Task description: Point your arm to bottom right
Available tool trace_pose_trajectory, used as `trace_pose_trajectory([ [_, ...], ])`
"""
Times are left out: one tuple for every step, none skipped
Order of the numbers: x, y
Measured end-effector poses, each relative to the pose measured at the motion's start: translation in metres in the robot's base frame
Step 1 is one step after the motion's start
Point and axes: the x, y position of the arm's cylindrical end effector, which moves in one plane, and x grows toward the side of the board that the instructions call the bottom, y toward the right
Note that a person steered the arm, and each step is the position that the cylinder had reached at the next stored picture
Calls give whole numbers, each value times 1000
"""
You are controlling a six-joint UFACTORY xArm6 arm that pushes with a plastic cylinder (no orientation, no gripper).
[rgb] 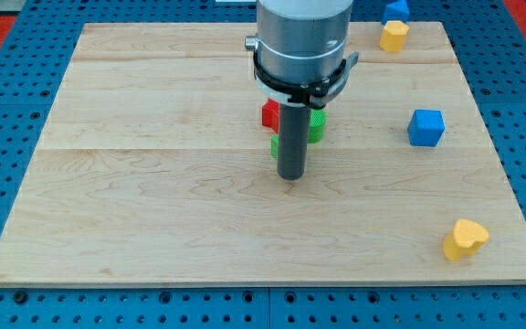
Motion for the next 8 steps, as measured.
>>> trace_pose_trajectory([
  [-5,-15],
  [-9,-17],
  [-16,-12],
  [-4,-13],
  [58,-9],
  [99,-6],
  [144,31],
  [144,48],
])
